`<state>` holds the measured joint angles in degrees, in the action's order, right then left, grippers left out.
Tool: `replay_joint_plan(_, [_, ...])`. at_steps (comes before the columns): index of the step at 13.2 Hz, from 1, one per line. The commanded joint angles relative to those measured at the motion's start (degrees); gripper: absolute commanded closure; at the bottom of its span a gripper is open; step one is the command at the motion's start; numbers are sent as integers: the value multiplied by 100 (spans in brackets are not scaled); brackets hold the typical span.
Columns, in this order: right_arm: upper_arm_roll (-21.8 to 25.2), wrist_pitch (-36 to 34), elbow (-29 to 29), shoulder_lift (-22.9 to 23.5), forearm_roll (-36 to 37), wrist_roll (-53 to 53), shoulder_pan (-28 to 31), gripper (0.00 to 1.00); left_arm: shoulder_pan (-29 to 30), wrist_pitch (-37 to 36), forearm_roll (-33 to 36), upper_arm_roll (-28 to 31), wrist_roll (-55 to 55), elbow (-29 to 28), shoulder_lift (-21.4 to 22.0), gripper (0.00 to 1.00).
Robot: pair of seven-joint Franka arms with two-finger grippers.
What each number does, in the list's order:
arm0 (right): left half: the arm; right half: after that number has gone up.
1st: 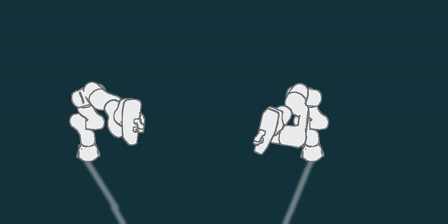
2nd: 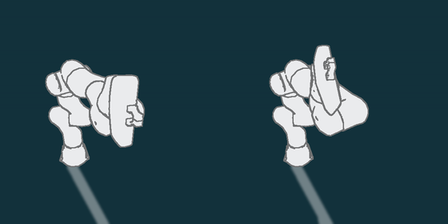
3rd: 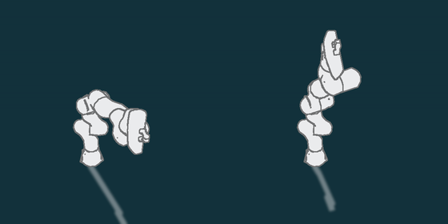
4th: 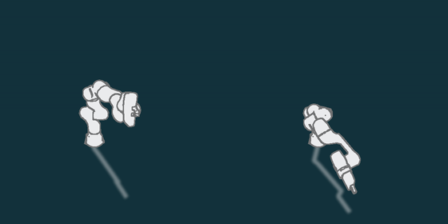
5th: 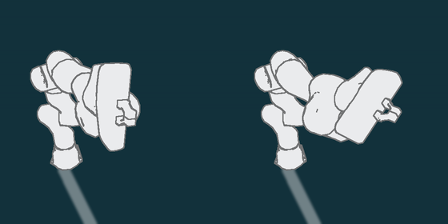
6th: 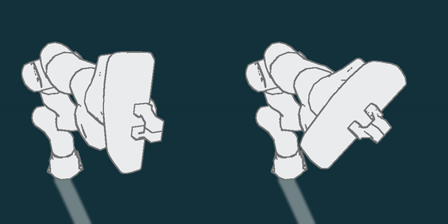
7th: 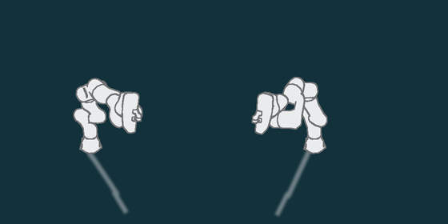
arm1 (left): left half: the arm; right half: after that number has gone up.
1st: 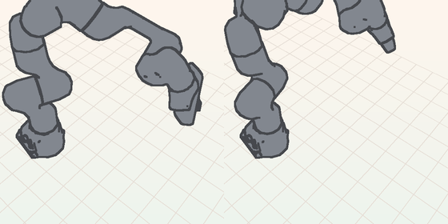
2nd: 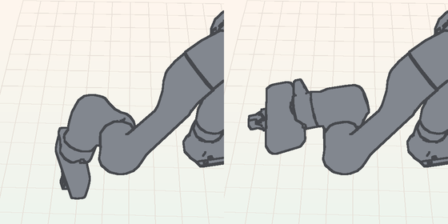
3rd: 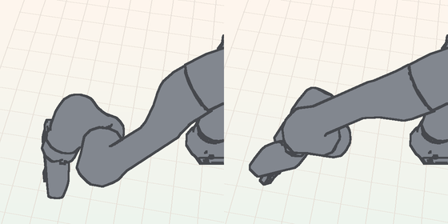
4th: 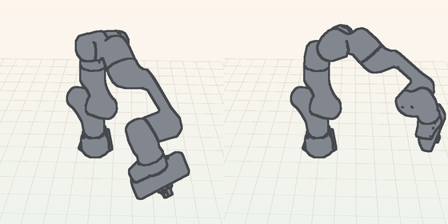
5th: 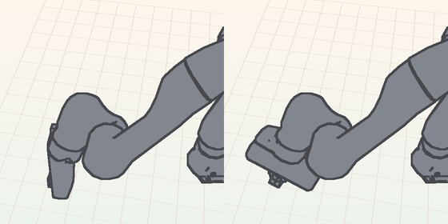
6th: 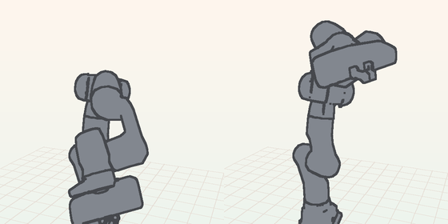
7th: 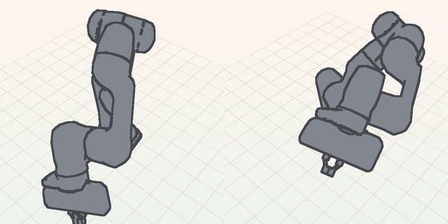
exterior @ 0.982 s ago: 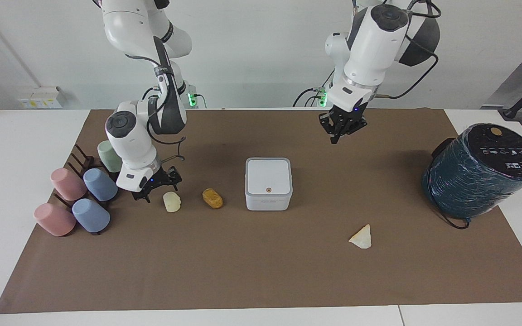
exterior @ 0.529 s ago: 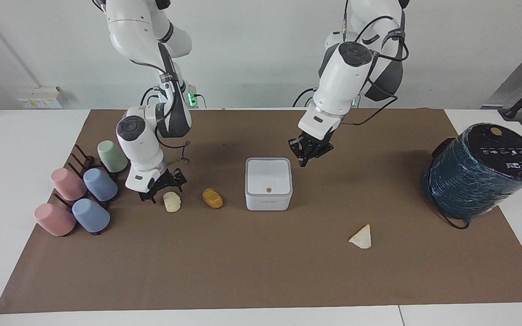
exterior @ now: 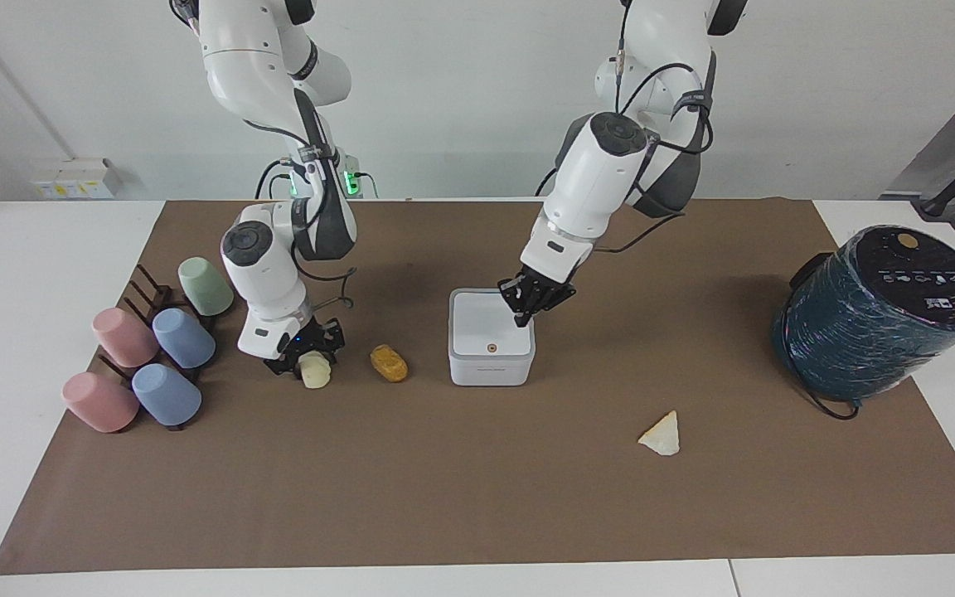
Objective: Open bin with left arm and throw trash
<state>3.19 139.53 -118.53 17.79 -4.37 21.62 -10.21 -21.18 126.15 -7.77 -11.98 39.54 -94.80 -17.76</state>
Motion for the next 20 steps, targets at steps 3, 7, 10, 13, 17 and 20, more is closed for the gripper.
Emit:
replay_joint_plan(3, [-20, -328, 285, -12, -196, 62, 19, 100, -290, 471, -23, 99, 282, 76, -385, 100])
replay_joint_plan(7, [-20, -752, 594, -249, -196, -737, 54, 100, -307, 595, -14, 99, 282, 49, -465, 100])
replay_joint_plan(10, [-20, -1041, 787, -495, -205, -1359, 46, 100, -351, 604, 144, 99, 282, -3, -535, 100])
replay_joint_plan(13, [-38, -1200, 971, -663, -196, -2248, -16, 100, -395, 595, 266, 99, 282, -126, -527, 100])
replay_joint_plan(17, [-91, -1349, 1060, -821, -205, -2364, -33, 100, -404, 500, 329, 108, 256, -154, -527, 100])
replay_joint_plan(20, [-108, -1533, 1060, -1066, -196, -2557, -33, 100, -325, -884, 338, 143, 204, 819, -623, 100])
